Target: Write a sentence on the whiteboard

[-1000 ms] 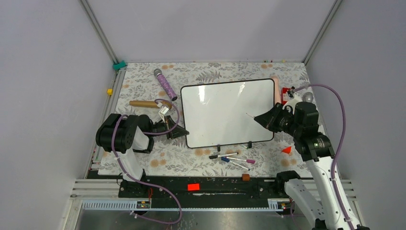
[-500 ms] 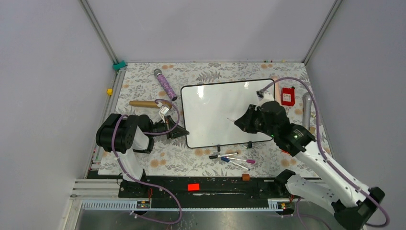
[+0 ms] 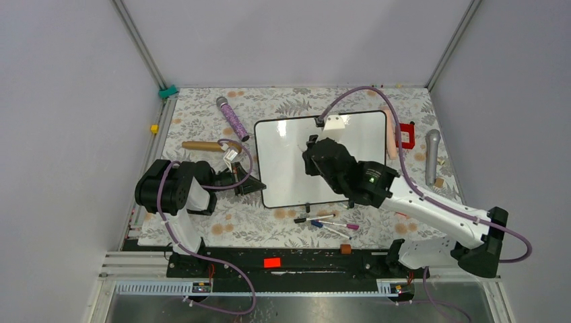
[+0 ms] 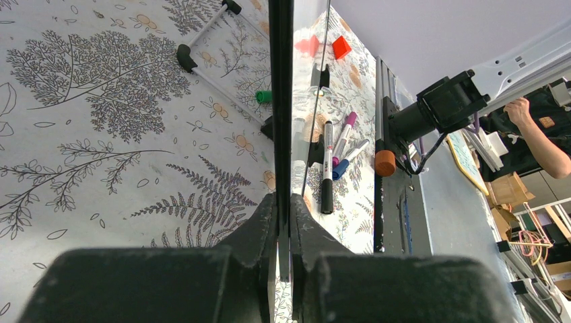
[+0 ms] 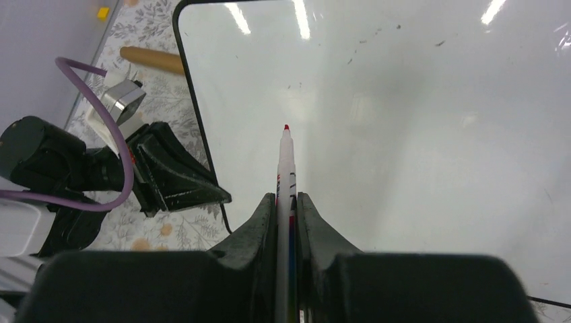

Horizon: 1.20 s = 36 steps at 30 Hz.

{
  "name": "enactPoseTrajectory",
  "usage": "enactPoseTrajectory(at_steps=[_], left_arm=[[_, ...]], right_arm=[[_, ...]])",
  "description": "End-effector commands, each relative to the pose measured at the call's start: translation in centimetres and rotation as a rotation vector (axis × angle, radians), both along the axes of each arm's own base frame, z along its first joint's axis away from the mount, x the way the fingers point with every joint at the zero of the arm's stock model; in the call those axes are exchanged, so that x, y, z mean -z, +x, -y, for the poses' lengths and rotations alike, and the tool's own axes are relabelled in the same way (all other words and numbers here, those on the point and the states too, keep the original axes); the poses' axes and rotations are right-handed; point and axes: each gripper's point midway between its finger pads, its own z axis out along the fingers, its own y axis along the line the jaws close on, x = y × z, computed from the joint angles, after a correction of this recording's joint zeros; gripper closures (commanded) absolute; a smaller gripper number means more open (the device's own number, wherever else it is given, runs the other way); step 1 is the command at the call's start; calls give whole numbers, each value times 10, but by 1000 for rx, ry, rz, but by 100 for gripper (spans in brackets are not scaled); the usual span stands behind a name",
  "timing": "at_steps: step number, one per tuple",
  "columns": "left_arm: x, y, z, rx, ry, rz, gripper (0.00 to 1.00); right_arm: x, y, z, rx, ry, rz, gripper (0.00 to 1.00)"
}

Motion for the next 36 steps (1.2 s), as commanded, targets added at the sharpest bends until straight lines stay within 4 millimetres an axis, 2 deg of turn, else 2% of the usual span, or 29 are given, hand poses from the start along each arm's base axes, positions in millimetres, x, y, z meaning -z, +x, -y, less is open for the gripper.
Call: enactPoseTrajectory(at_steps=[1, 4, 10, 12, 16, 23, 36], left_arm=[[-8, -4, 3, 59, -1, 116, 100], [-8, -5, 4, 63, -1, 116, 100], [-9, -6, 4, 70, -2, 119, 100], [-9, -6, 4, 72, -3, 121, 100], [-8, -5, 4, 74, -3, 120, 100], [-8, -5, 4, 74, -3, 115, 100], [-7, -6, 5, 89, -4, 113, 100]], right_arm=[[-40, 20, 2, 145, -18, 148, 100], [-45, 26, -11, 158, 14, 172, 100], [-50, 26, -44, 34, 32, 185, 100], [-49, 22, -61, -47, 32, 170, 100], [-45, 25, -80, -97, 15, 162, 100], [-31, 39, -94, -67, -67, 140, 100], [-31, 55, -105, -23, -123, 161, 100]])
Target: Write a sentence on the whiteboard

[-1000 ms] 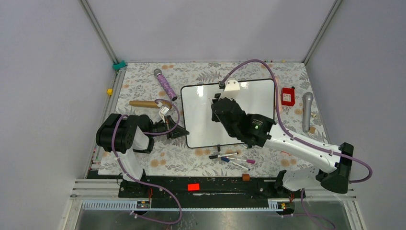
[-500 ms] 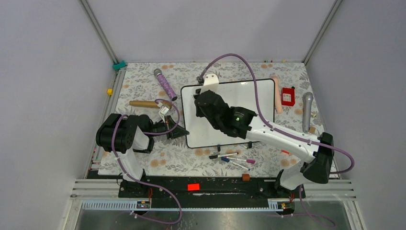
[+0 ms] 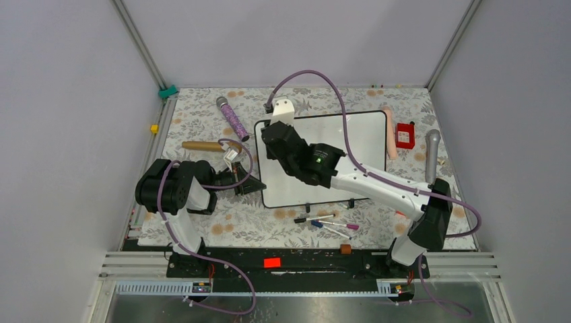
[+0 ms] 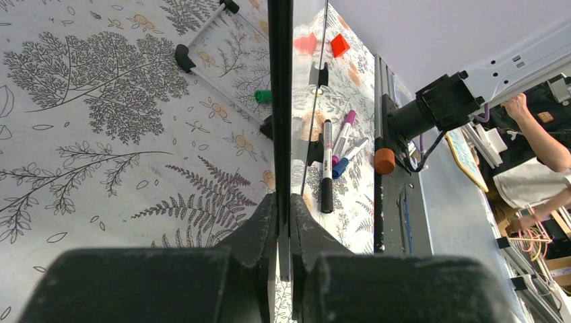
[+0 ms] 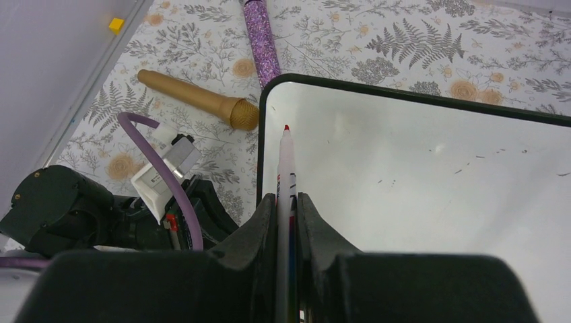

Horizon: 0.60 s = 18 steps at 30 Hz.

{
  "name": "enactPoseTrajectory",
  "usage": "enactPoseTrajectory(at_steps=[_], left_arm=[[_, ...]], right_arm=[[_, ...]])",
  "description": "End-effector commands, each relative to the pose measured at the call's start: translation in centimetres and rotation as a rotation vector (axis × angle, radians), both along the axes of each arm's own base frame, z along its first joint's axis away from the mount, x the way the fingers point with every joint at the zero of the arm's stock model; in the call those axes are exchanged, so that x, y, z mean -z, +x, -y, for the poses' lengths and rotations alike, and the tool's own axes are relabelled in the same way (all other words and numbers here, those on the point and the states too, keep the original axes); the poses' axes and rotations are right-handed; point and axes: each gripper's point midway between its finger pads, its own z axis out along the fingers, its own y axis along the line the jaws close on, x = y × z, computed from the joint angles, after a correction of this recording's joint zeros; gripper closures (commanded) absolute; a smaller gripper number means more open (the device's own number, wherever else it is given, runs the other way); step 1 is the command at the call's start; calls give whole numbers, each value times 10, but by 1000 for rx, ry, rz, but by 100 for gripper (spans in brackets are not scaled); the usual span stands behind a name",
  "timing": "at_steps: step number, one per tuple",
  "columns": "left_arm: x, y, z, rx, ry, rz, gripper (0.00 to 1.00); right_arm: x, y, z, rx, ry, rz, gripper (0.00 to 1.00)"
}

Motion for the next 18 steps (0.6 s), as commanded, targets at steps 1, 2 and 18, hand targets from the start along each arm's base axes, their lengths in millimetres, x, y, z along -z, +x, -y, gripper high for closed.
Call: enactPoseTrajectory(at_steps=[1, 2, 18], left_arm=[[-8, -7, 4, 78, -4, 113, 100], [-8, -7, 4, 78, -4, 112, 100], [-7, -7, 4, 82, -4, 117, 100]], right_arm=[[-20, 7, -5, 29, 5, 43, 100], [-19, 8, -7, 31, -1, 41, 100], [-6, 22, -2, 106, -51, 35, 100]])
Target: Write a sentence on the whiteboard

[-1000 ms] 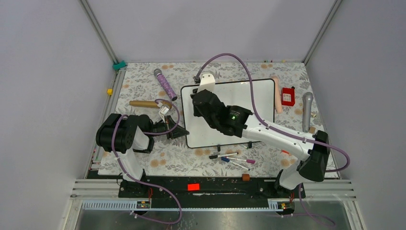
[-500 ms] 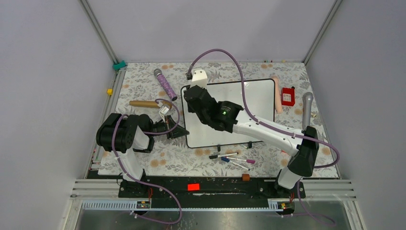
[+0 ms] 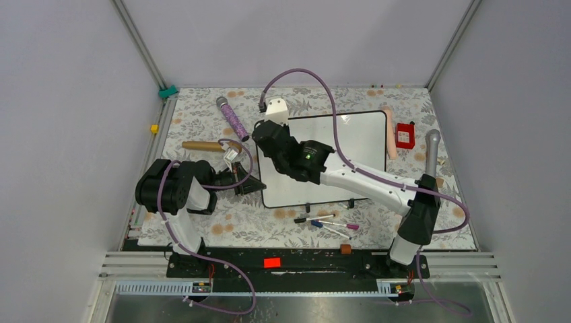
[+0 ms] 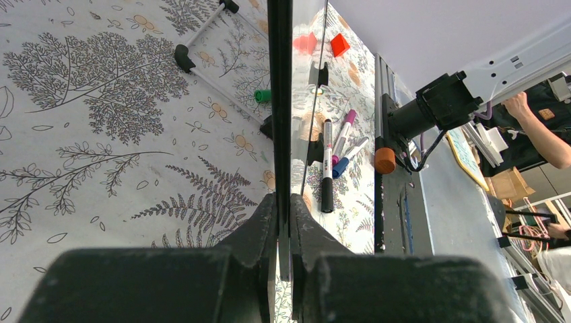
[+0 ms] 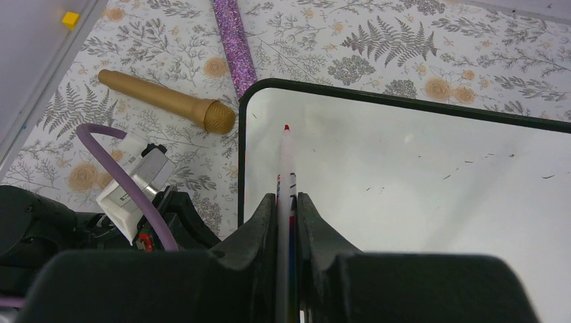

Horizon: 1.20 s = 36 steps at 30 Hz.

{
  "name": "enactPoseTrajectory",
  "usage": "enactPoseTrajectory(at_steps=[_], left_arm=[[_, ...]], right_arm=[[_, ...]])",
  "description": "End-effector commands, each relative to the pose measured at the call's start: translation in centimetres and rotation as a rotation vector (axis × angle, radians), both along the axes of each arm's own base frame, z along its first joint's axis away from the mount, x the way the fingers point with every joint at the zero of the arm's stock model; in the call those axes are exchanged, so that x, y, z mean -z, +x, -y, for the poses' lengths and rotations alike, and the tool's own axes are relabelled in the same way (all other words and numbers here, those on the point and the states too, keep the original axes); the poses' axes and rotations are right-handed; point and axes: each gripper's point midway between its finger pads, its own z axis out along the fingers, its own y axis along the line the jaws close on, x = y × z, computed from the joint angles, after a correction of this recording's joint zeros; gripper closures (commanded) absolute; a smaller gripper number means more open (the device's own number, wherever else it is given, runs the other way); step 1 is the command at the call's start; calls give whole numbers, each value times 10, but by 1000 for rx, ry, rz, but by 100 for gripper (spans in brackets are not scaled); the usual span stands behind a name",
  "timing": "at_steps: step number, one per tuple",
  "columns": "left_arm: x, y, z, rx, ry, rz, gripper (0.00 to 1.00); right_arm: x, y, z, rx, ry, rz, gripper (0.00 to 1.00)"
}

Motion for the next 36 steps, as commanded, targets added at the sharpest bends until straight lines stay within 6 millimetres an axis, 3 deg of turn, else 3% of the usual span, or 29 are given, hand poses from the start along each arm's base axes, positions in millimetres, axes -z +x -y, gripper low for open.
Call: enactPoseTrajectory(at_steps=[1, 18, 36], left_arm=[[-8, -7, 4, 79, -4, 114, 100], [-8, -7, 4, 78, -3, 117, 100], [-8, -8, 4, 77, -3, 119, 100]], right_arm=[[-14, 8, 1, 40, 24, 24, 100], [-10, 18, -4, 53, 12, 24, 100], [11, 21, -2, 69, -20, -21, 100]])
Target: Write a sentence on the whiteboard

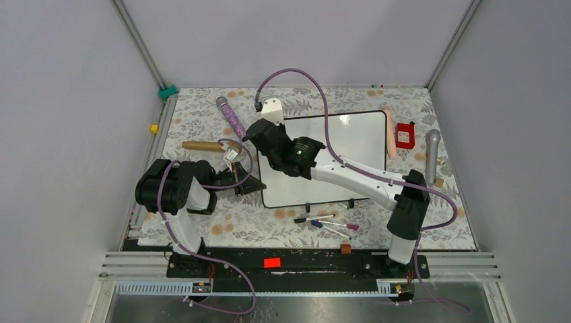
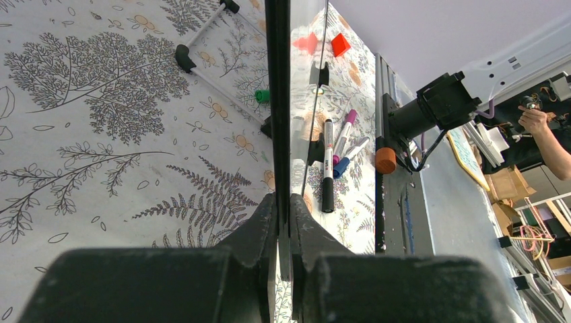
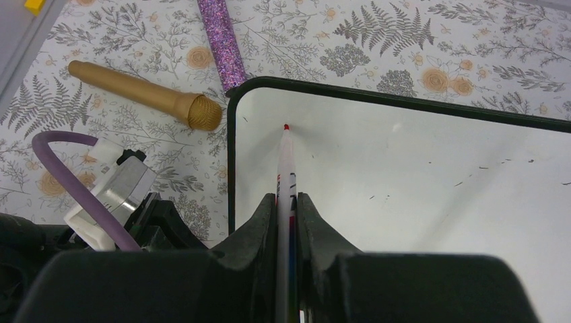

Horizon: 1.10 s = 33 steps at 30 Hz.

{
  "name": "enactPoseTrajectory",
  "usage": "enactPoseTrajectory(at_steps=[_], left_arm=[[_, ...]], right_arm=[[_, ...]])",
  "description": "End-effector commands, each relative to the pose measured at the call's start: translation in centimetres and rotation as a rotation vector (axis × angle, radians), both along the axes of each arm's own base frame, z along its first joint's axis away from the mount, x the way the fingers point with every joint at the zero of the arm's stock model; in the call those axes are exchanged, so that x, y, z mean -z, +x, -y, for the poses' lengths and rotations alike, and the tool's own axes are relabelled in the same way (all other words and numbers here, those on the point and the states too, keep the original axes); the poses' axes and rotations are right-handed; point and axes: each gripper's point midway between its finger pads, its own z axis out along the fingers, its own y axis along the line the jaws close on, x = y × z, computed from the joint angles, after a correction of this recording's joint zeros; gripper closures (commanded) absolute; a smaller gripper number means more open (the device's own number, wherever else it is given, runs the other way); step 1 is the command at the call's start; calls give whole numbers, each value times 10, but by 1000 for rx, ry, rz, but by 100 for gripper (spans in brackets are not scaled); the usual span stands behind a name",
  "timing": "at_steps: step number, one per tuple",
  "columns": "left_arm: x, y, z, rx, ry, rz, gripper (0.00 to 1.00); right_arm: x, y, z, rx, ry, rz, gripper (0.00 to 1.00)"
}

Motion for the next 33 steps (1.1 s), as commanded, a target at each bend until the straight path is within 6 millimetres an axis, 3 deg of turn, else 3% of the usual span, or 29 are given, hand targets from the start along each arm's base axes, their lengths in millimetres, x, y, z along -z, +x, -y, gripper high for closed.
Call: enactPoseTrajectory(at_steps=[1, 21, 26, 33], left_arm=[[-8, -8, 4, 78, -4, 119, 100], [-8, -8, 5, 83, -4, 116, 100], [-8, -8, 4, 80, -4, 114, 100], [-8, -8, 5, 81, -5, 116, 100]], right_arm=[[-9, 4, 3, 38, 28, 7, 100], [22, -19, 15, 30, 68, -100, 100], [12, -21, 16, 20, 92, -94, 100], [-21, -26, 15, -31, 151, -66, 100]])
